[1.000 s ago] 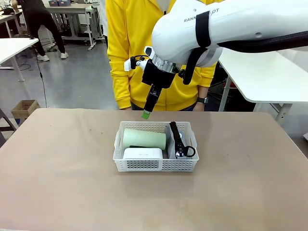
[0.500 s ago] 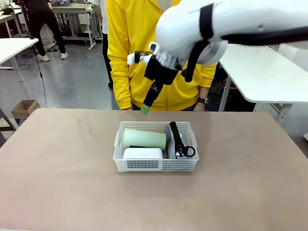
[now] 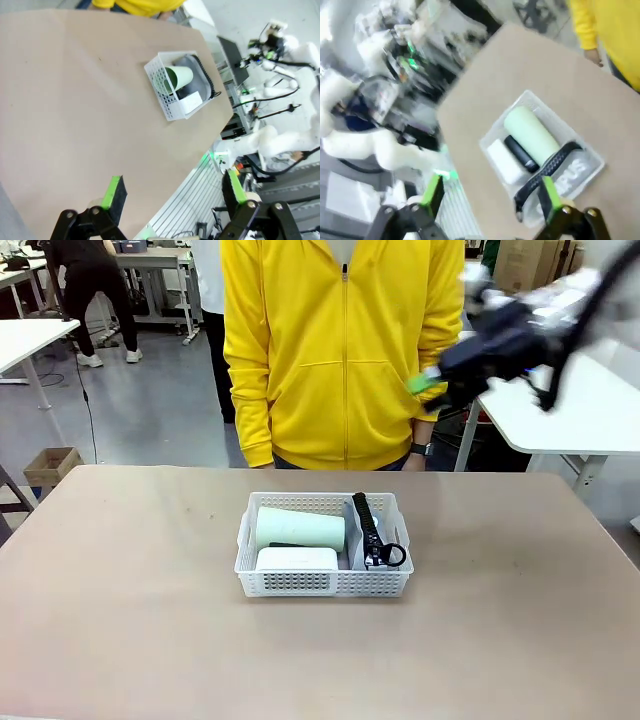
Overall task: Efficiently arrange items inside the basket to fit them all.
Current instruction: Pick up the Reusable plastic cup and place it inside the Organizing basket.
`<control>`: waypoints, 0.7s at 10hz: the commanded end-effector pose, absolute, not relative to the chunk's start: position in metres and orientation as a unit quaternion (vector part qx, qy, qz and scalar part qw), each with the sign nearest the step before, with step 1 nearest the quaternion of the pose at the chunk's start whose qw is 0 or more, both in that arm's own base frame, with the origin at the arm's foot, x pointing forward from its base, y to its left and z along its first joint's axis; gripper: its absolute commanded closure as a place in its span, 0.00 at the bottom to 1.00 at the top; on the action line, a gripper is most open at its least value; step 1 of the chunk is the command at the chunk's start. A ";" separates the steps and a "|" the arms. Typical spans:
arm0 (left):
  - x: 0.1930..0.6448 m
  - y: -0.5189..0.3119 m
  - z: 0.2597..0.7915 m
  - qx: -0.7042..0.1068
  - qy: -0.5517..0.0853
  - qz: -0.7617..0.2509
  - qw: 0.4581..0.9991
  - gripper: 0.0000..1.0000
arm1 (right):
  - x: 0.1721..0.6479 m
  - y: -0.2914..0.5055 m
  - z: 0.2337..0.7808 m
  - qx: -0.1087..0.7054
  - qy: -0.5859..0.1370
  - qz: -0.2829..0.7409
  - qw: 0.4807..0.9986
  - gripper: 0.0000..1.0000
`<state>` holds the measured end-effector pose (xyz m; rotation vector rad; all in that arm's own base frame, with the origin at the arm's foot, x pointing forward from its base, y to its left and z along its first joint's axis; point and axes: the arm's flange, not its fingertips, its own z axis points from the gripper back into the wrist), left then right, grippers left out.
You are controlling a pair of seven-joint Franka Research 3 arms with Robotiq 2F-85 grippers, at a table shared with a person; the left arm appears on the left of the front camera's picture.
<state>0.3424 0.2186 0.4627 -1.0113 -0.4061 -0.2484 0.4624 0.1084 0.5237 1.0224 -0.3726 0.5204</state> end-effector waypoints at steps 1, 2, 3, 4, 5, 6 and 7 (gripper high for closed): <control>0.341 0.217 0.464 -0.476 -0.192 -0.117 0.850 0.00 | 0.443 0.031 0.482 0.562 -0.205 0.152 0.787 0.00; 0.341 0.217 0.464 -0.476 -0.192 -0.117 0.850 0.00 | 0.438 -0.006 0.462 0.615 -0.201 0.126 0.752 0.00; 0.341 0.217 0.464 -0.476 -0.192 -0.117 0.850 0.00 | 0.435 -0.040 0.435 0.651 -0.186 0.083 0.731 0.00; 0.341 0.217 0.464 -0.476 -0.192 -0.117 0.850 0.00 | 0.440 -0.063 0.397 0.683 -0.153 0.049 0.712 0.00; 0.341 0.217 0.464 -0.476 -0.192 -0.117 0.850 0.00 | 0.449 -0.069 0.364 0.674 -0.134 -0.003 0.726 0.00; 0.341 0.217 0.464 -0.476 -0.192 -0.117 0.850 0.00 | 0.464 -0.061 0.343 0.628 -0.118 -0.043 0.768 0.00; 0.341 0.217 0.464 -0.476 -0.192 -0.117 0.850 0.00 | 0.419 -0.077 0.385 0.664 -0.146 0.027 0.732 0.00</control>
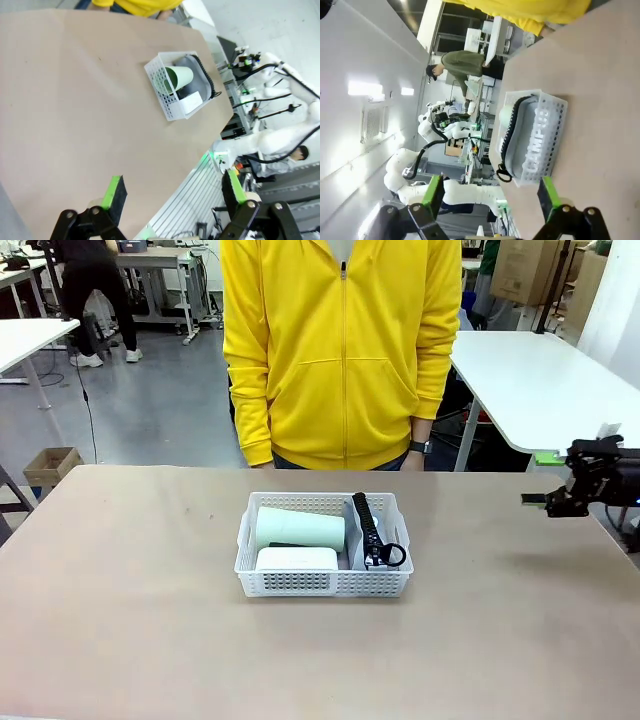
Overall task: Efficiently arrange items inside the basket to fit them all.
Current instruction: Pick up the Reusable plastic cup and place it inside the Organizing basket.
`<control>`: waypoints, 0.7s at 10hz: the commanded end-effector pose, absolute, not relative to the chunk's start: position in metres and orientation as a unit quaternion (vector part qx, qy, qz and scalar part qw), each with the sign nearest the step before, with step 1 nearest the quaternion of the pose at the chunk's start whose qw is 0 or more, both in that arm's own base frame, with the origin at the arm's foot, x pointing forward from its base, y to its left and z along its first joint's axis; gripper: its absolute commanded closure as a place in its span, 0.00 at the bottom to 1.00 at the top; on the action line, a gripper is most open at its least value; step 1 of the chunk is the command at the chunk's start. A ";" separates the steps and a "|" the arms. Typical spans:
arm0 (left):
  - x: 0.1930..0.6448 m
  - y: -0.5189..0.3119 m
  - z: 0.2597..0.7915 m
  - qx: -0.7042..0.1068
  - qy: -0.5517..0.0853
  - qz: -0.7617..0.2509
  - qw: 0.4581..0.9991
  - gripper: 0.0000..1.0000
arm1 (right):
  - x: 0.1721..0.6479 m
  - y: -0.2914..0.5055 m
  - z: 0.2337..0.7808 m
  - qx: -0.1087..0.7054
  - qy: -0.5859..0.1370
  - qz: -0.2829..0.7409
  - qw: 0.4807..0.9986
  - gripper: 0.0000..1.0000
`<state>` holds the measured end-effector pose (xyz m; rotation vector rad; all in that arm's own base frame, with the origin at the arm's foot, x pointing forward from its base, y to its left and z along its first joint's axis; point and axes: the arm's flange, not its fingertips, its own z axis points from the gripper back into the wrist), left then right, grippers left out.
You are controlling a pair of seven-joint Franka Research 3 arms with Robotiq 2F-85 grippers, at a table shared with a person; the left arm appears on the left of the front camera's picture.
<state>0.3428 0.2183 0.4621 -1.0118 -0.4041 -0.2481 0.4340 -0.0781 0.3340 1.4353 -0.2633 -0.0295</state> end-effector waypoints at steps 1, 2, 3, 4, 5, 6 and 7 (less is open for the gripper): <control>0.341 0.217 0.464 -0.476 -0.192 -0.117 0.850 0.00 | 0.419 -0.077 0.385 0.664 -0.146 0.027 0.732 0.00; 0.341 0.217 0.464 -0.476 -0.192 -0.117 0.850 0.00 | 0.419 -0.077 0.385 0.664 -0.146 0.027 0.732 0.00; 0.341 0.217 0.464 -0.476 -0.192 -0.117 0.850 0.00 | 0.419 -0.077 0.385 0.664 -0.146 0.027 0.732 0.00; 0.341 0.217 0.464 -0.476 -0.192 -0.117 0.850 0.00 | 0.419 -0.077 0.385 0.664 -0.146 0.027 0.732 0.00; 0.341 0.217 0.464 -0.476 -0.192 -0.117 0.850 0.00 | 0.419 -0.077 0.385 0.664 -0.146 0.027 0.732 0.00; 0.341 0.217 0.464 -0.476 -0.192 -0.117 0.850 0.00 | 0.419 -0.077 0.385 0.664 -0.146 0.027 0.732 0.00; 0.341 0.217 0.464 -0.476 -0.192 -0.117 0.850 0.00 | 0.419 -0.077 0.385 0.664 -0.146 0.027 0.732 0.00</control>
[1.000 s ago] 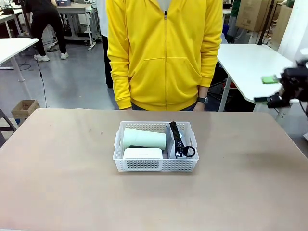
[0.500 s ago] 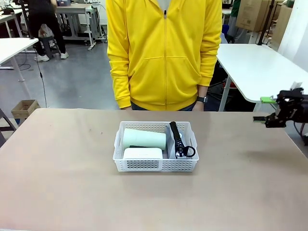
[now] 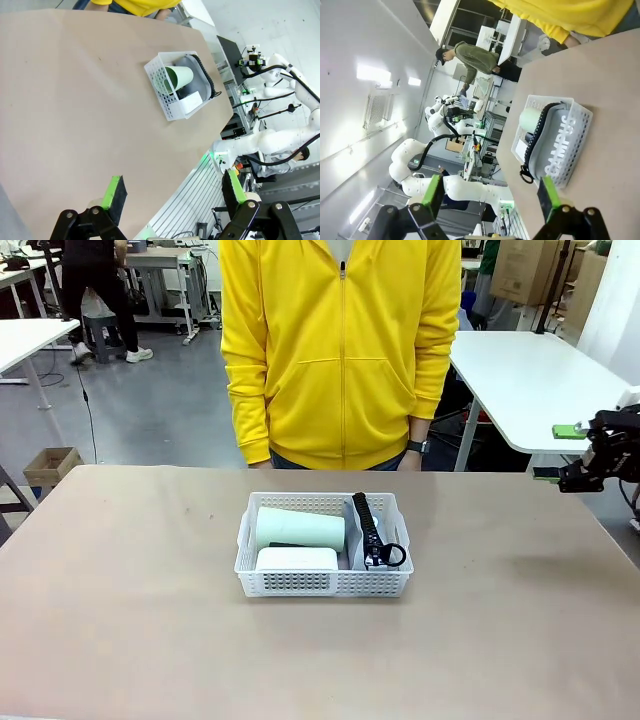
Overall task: Efficiently arrange items inside the basket to fit them all.
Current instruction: Pick up the Reusable plastic cup and place it inside the Organizing basket.
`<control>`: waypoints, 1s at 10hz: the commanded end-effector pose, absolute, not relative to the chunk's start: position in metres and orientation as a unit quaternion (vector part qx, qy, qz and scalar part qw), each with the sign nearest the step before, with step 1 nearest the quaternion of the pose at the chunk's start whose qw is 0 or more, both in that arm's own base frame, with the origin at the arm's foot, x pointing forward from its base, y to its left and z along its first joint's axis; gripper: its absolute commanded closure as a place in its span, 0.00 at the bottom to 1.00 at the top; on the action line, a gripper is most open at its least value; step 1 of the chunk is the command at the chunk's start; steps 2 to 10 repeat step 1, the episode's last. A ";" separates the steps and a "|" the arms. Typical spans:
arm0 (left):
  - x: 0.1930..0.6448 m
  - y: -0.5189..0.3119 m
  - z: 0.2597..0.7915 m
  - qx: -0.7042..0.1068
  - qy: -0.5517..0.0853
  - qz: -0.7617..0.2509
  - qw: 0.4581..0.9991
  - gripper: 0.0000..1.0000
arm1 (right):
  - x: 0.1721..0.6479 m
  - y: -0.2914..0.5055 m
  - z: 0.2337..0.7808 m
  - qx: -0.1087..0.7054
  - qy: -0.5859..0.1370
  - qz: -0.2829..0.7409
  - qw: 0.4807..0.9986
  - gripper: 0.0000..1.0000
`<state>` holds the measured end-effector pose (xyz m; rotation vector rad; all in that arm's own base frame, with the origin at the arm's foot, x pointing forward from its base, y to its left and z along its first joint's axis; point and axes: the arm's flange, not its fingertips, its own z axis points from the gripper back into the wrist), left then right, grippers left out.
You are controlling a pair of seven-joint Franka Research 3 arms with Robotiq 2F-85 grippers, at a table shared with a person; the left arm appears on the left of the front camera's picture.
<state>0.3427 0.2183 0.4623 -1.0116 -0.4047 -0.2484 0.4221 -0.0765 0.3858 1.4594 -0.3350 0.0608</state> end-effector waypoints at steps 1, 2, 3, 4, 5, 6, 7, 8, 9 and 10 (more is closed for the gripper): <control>0.341 0.217 0.464 -0.476 -0.192 -0.117 0.850 0.00 | 0.419 -0.077 0.385 0.664 -0.146 0.027 0.732 0.00; 0.341 0.217 0.464 -0.476 -0.192 -0.117 0.850 0.00 | 0.419 -0.077 0.385 0.664 -0.146 0.027 0.732 0.00; 0.341 0.217 0.464 -0.476 -0.192 -0.117 0.850 0.00 | 0.419 -0.077 0.385 0.664 -0.146 0.027 0.732 0.00; 0.341 0.217 0.464 -0.476 -0.192 -0.117 0.850 0.00 | 0.419 -0.077 0.385 0.664 -0.146 0.027 0.732 0.00; 0.341 0.217 0.464 -0.476 -0.192 -0.117 0.850 0.00 | 0.419 -0.077 0.385 0.664 -0.146 0.027 0.732 0.00; 0.341 0.217 0.464 -0.476 -0.192 -0.117 0.850 0.00 | 0.419 -0.077 0.385 0.664 -0.146 0.027 0.732 0.00; 0.341 0.217 0.464 -0.476 -0.192 -0.117 0.850 0.00 | 0.419 -0.077 0.385 0.664 -0.146 0.027 0.732 0.00; 0.341 0.217 0.464 -0.476 -0.192 -0.117 0.850 0.00 | 0.419 -0.077 0.385 0.664 -0.146 0.027 0.732 0.00; 0.341 0.217 0.464 -0.476 -0.192 -0.117 0.850 0.00 | 0.419 -0.077 0.385 0.664 -0.146 0.027 0.732 0.00; 0.341 0.217 0.464 -0.476 -0.192 -0.117 0.850 0.00 | 0.419 -0.077 0.385 0.664 -0.146 0.027 0.732 0.00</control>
